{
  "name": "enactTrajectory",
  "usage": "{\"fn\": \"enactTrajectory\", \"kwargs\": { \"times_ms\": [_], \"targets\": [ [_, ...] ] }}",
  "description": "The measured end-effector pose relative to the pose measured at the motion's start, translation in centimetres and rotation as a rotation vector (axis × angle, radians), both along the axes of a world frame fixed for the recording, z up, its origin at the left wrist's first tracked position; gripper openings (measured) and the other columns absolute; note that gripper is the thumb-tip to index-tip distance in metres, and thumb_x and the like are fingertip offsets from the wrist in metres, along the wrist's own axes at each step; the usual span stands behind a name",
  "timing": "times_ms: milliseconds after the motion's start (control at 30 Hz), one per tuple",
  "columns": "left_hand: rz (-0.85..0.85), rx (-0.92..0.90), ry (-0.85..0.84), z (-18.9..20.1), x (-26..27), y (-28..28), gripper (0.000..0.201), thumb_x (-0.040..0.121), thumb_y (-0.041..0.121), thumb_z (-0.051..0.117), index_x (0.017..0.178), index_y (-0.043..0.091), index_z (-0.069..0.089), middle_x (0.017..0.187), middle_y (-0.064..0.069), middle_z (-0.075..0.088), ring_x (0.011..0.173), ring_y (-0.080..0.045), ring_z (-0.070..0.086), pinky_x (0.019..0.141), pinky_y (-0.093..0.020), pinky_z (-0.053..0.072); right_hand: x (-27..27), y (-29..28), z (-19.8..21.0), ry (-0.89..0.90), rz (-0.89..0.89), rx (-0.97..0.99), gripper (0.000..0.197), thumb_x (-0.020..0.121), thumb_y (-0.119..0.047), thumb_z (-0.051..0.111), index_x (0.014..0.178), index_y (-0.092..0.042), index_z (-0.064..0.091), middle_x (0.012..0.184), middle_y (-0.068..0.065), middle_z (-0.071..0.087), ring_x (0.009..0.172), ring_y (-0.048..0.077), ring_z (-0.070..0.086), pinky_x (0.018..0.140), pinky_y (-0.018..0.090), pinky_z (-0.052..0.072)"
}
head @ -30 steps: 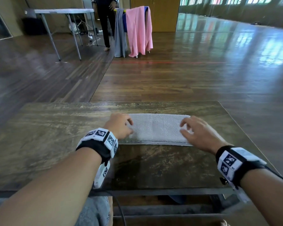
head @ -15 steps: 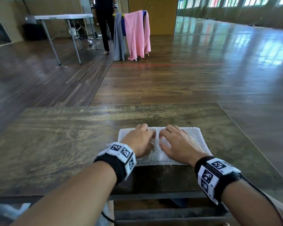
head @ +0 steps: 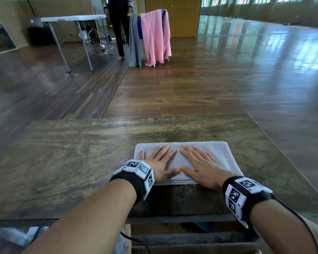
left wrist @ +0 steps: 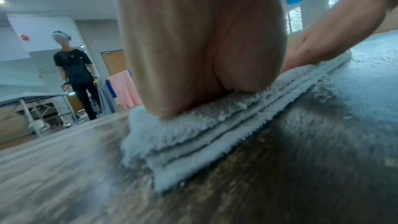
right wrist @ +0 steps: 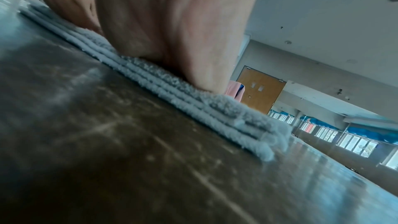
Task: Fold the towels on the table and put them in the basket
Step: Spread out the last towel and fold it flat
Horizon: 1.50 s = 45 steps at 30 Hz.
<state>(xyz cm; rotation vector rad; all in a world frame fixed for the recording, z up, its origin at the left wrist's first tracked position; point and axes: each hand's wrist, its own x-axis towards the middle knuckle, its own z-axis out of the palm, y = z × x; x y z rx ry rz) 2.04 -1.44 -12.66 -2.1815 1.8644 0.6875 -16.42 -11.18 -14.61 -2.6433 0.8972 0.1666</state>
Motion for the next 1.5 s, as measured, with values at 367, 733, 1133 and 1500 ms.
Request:
{"fn": "enactTrajectory", "kwargs": {
  "times_ms": [367, 733, 1133, 1500],
  "targets": [
    [0.023, 0.046, 0.016, -0.1, 1.7, 0.2, 0.099, 0.078, 0.09, 0.029, 0.148, 0.048, -0.027, 0.157, 0.015, -0.037, 0.147, -0.011, -0.029, 0.116, -0.062, -0.015, -1.0, -0.3, 0.1, 0.064, -0.091, 0.024, 0.082, 0.094, -0.076, 0.022, 0.159, -0.038, -0.011, 0.166, -0.017, -0.021, 0.152, 0.01, -0.024, 0.122, 0.038, -0.012],
    [0.105, 0.092, -0.005, 0.3, 3.9, 1.9, 0.115, 0.063, 0.099, 0.033, 0.145, 0.049, -0.03, 0.154, 0.016, -0.041, 0.147, -0.013, -0.031, 0.113, -0.072, -0.006, -2.8, -2.4, 1.1, 0.203, -0.155, 0.141, 0.106, 0.078, -0.092, 0.025, 0.157, -0.039, -0.019, 0.162, -0.015, -0.032, 0.149, 0.016, -0.032, 0.122, 0.044, -0.01],
    [0.122, 0.049, -0.082, -0.5, 4.8, 2.1, 0.127, 0.049, 0.107, 0.027, 0.145, 0.048, -0.031, 0.159, 0.012, -0.034, 0.15, -0.015, -0.025, 0.114, -0.064, -0.009, -4.7, -2.4, 2.6, 0.02, -0.302, -0.181, 0.115, 0.07, -0.094, 0.039, 0.157, -0.02, 0.023, 0.167, 0.007, 0.015, 0.154, 0.026, 0.001, 0.123, 0.048, 0.003],
    [0.211, -0.164, -0.164, 3.0, 0.3, 1.9, 0.095, 0.08, 0.085, 0.001, 0.1, 0.02, 0.067, 0.122, -0.012, 0.064, 0.122, -0.028, 0.051, 0.114, -0.059, 0.012, -2.0, 1.2, 3.6, -0.082, -0.083, -0.016, 0.065, 0.1, -0.044, 0.052, 0.155, -0.022, 0.026, 0.142, 0.004, 0.048, 0.132, 0.025, 0.047, 0.107, 0.042, 0.043]
  ]
}}
